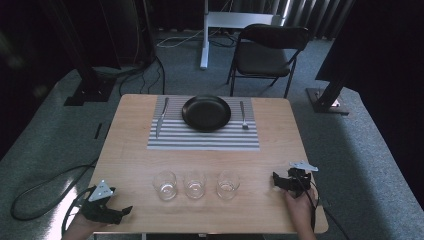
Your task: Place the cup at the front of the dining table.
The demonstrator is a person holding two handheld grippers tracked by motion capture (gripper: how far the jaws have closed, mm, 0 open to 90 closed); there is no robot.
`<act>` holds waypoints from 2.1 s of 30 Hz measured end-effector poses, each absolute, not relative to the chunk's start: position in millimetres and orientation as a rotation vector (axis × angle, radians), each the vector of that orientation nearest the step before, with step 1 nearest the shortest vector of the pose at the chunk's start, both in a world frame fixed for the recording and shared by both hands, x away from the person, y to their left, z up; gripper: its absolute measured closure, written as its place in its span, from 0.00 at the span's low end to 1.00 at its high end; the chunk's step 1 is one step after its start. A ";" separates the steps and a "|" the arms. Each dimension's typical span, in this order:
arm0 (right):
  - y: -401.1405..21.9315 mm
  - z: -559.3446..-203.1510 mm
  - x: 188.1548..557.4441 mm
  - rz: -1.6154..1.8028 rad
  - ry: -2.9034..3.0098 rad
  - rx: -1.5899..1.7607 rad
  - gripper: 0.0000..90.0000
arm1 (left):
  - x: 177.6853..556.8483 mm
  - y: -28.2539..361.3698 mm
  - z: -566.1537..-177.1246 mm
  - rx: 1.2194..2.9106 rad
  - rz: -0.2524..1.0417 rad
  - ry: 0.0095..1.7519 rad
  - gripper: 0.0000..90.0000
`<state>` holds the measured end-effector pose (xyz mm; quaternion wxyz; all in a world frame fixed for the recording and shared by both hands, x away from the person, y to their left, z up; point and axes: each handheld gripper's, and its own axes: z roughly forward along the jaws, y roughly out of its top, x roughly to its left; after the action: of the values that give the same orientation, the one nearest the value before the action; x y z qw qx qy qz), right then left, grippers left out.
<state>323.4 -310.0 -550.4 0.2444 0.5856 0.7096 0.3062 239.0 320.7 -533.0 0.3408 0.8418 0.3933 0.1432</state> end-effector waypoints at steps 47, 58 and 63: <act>-309.9 -550.4 323.3 0.836 1.938 1.599 0.13 | 257.8 248.5 -530.2 2.214 0.268 0.794 0.06; -309.9 -550.3 323.3 0.836 1.938 1.599 0.13 | 265.9 237.0 -529.4 2.168 0.272 0.774 0.07; -309.9 -550.3 323.3 0.836 1.938 1.599 0.13 | 268.1 231.1 -528.8 2.146 0.289 0.762 0.08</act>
<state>323.3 -309.9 -550.3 0.2443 0.5857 0.7096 0.3061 268.1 231.1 -528.8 0.4105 0.8525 0.3026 0.1149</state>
